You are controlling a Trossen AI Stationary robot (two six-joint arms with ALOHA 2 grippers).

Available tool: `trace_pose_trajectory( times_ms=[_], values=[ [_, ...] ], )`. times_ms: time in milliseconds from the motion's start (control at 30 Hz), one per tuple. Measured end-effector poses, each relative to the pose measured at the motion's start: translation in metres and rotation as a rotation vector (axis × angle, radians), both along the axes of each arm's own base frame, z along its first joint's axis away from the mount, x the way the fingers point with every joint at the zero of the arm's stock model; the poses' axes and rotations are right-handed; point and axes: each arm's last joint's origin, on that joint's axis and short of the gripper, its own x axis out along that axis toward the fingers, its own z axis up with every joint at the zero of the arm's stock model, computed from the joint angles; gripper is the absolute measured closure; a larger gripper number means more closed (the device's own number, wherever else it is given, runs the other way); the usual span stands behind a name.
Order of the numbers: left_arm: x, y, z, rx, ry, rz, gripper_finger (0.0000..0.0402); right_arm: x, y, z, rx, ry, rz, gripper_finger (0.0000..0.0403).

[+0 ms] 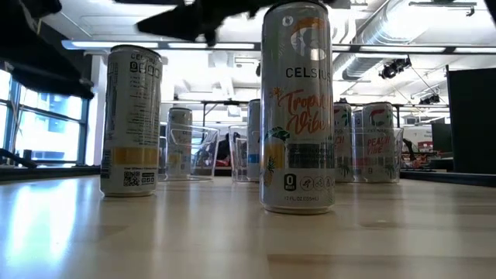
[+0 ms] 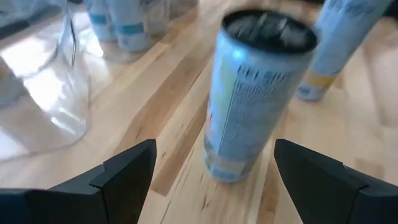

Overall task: Sort soda cans
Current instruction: Remove the white-yellow soda can from the left transparent bin

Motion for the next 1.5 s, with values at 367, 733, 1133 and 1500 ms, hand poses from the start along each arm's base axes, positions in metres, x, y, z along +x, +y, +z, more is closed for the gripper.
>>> trace_pose_trajectory(
  times_ms=[367, 733, 1133, 1500],
  values=[
    [0.024, -0.028, -0.045, 0.084, 0.025, -0.031, 0.0083, -0.044, 0.027, -0.021, -0.088, 0.383, 0.118, 0.0088],
    [0.043, -0.024, -0.070, 0.110, 0.032, 0.038, 0.0083, -0.024, -0.007, -0.051, -0.018, 0.306, -0.031, 0.0158],
    [0.061, -0.030, -0.057, 0.112, -0.028, -0.082, 0.0083, -0.021, -0.025, -0.053, 0.019, 0.329, -0.085, 0.0164],
    [0.055, -0.043, -0.054, 0.013, -0.072, -0.134, 0.0083, -0.027, -0.035, -0.053, -0.088, 0.355, -0.322, 0.0165]
  ],
)
